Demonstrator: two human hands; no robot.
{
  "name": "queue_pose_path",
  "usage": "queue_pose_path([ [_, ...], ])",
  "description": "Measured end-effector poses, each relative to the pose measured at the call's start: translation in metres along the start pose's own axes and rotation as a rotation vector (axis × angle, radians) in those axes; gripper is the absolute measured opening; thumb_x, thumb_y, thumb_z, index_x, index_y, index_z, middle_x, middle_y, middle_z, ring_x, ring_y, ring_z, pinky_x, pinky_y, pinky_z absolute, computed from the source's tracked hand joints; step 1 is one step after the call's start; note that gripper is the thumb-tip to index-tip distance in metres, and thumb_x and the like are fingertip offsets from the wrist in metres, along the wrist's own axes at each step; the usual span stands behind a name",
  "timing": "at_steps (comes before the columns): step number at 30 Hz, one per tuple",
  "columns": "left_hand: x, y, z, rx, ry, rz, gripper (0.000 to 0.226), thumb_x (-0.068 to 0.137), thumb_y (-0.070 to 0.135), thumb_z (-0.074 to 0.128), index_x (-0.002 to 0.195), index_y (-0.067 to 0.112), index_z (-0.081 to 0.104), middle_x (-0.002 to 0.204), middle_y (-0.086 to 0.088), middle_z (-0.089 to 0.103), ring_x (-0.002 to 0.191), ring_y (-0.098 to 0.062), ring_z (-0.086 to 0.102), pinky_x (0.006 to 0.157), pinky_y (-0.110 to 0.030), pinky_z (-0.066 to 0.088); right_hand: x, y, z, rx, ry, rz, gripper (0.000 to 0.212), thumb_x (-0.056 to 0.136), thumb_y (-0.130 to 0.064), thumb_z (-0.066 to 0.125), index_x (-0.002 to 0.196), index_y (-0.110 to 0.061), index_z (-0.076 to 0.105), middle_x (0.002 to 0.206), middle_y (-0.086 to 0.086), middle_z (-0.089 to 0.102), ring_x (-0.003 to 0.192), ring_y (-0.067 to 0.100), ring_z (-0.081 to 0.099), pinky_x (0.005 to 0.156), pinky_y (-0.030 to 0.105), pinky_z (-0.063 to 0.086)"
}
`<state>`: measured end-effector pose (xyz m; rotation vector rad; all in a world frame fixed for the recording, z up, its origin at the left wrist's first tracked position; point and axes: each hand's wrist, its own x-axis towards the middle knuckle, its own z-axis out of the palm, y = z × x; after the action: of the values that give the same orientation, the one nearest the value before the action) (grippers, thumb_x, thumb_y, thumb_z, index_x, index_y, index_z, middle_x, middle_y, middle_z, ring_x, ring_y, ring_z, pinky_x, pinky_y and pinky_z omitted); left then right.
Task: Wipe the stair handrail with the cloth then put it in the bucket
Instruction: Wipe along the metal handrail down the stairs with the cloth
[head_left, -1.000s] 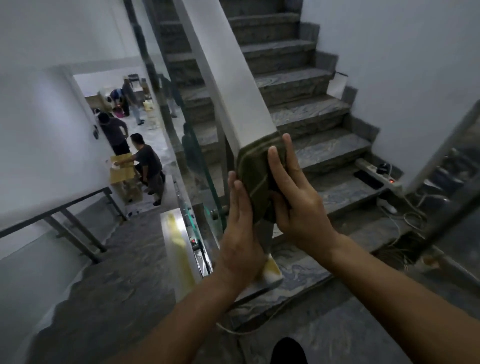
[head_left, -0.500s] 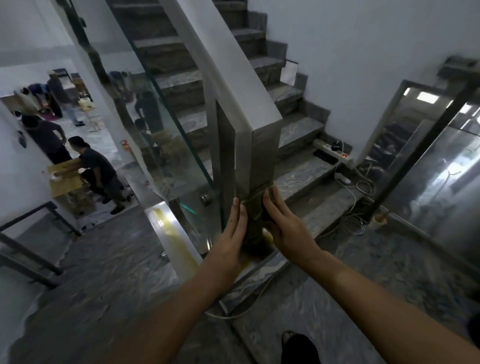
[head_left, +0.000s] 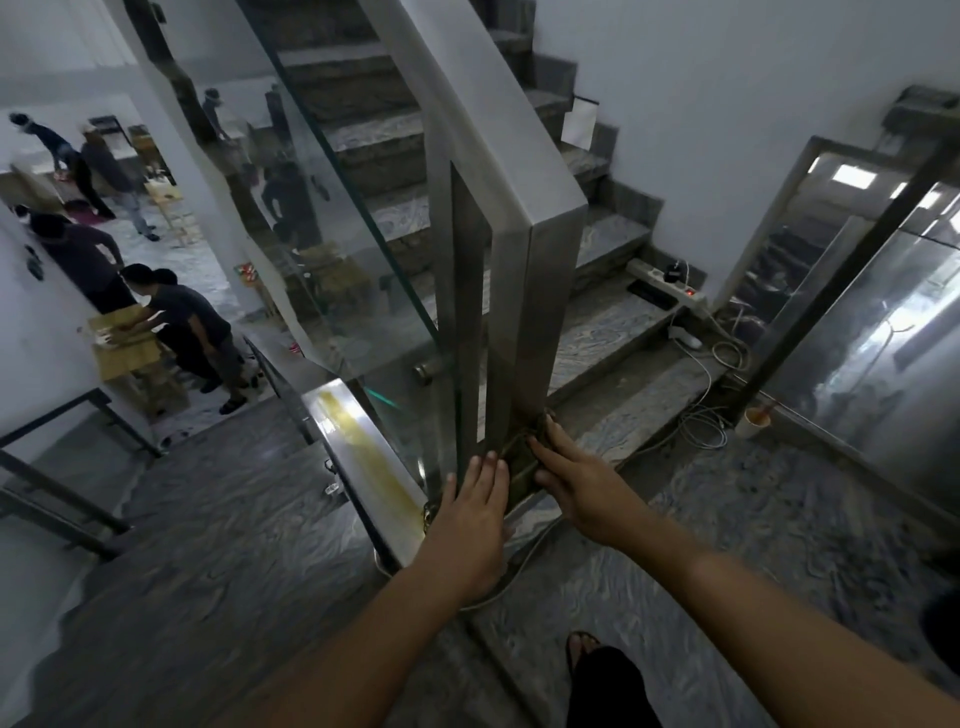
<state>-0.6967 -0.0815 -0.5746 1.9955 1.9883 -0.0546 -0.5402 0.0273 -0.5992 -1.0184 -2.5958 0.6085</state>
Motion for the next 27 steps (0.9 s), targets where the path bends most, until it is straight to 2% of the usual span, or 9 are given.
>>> queue_pose_path([
  [6,-0.011,0.000,0.009,-0.039,0.119,-0.018,0.059,0.102,0.036,0.022,0.150,0.009,0.002,0.161,-0.010,-0.007,0.148,-0.025,-0.011,0.118,-0.042,-0.005,-0.005,-0.011,-0.001,-0.176,-0.067,0.034,0.093,0.082,-0.069,-0.011,0.145,-0.017,0.034,0.158,0.013,0.019,0.146,0.028,0.014,0.116,0.047,0.011],
  [9,-0.018,-0.003,0.016,-0.047,0.158,-0.040,0.063,0.097,0.043,0.007,0.151,0.010,0.002,0.161,-0.009,-0.006,0.148,-0.025,-0.009,0.116,-0.038,-0.010,-0.012,-0.015,-0.003,-0.211,-0.101,-0.016,0.080,0.088,-0.061,-0.003,0.147,-0.018,0.030,0.158,0.009,0.020,0.147,0.025,0.008,0.117,0.040,0.007],
  [12,-0.024,-0.005,0.019,-0.050,0.221,-0.019,0.082,0.079,0.047,-0.012,0.151,0.011,0.006,0.161,-0.008,-0.001,0.148,-0.024,-0.006,0.111,-0.035,-0.013,-0.017,-0.013,-0.006,-0.254,-0.116,-0.055,0.066,0.095,-0.052,0.007,0.147,-0.019,0.029,0.158,0.007,0.022,0.146,0.024,0.010,0.118,0.041,0.009],
  [18,-0.033,-0.011,0.019,-0.066,0.234,-0.060,0.077,0.084,0.045,-0.005,0.150,0.011,0.017,0.159,-0.005,0.008,0.148,-0.022,0.006,0.113,-0.036,-0.009,-0.016,-0.027,0.009,-0.304,-0.065,0.032,0.069,0.094,-0.054,0.003,0.146,-0.019,0.031,0.156,0.010,0.026,0.146,0.026,0.011,0.118,0.038,0.004],
  [21,-0.044,-0.026,0.021,0.010,0.203,-0.073,0.059,0.092,0.039,0.022,0.137,0.009,0.047,0.147,-0.009,0.044,0.136,-0.026,0.041,0.110,-0.047,0.019,-0.018,-0.039,0.015,-0.301,-0.086,-0.023,0.069,0.094,-0.053,0.003,0.146,-0.019,0.032,0.155,0.011,0.028,0.145,0.028,0.015,0.119,0.039,0.006],
  [22,-0.045,-0.031,0.022,0.037,0.225,-0.076,0.057,0.092,0.038,0.025,0.134,0.009,0.050,0.143,-0.009,0.049,0.133,-0.025,0.045,0.108,-0.049,0.023,-0.019,-0.040,0.015,-0.306,-0.097,-0.036,0.070,0.093,-0.054,0.001,0.146,-0.019,0.031,0.156,0.010,0.027,0.146,0.027,0.015,0.118,0.039,0.005],
  [23,-0.047,-0.031,0.020,0.016,0.197,-0.076,0.060,0.092,0.039,0.022,0.136,0.009,0.047,0.146,-0.010,0.046,0.136,-0.025,0.041,0.109,-0.048,0.020,-0.019,-0.039,0.013,-0.311,-0.101,-0.039,0.072,0.092,-0.055,0.000,0.147,-0.019,0.030,0.156,0.010,0.026,0.146,0.027,0.014,0.118,0.039,0.005],
  [25,-0.045,-0.025,0.014,-0.041,0.193,-0.052,0.068,0.091,0.044,0.008,0.147,0.010,0.027,0.157,-0.009,0.020,0.147,-0.025,0.016,0.114,-0.039,0.000,-0.018,-0.032,0.006,-0.311,-0.089,-0.005,0.076,0.090,-0.058,-0.001,0.147,-0.018,0.030,0.156,0.011,0.026,0.146,0.027,0.014,0.118,0.038,0.007],
  [27,-0.036,-0.018,0.013,-0.042,0.225,-0.047,0.061,0.098,0.043,0.012,0.151,0.012,0.010,0.161,-0.007,0.002,0.148,-0.022,-0.002,0.114,-0.035,-0.010,-0.016,-0.024,-0.001,-0.310,-0.055,0.062,0.075,0.091,-0.060,0.003,0.146,-0.018,0.031,0.155,0.013,0.026,0.144,0.030,0.018,0.117,0.042,0.011],
])
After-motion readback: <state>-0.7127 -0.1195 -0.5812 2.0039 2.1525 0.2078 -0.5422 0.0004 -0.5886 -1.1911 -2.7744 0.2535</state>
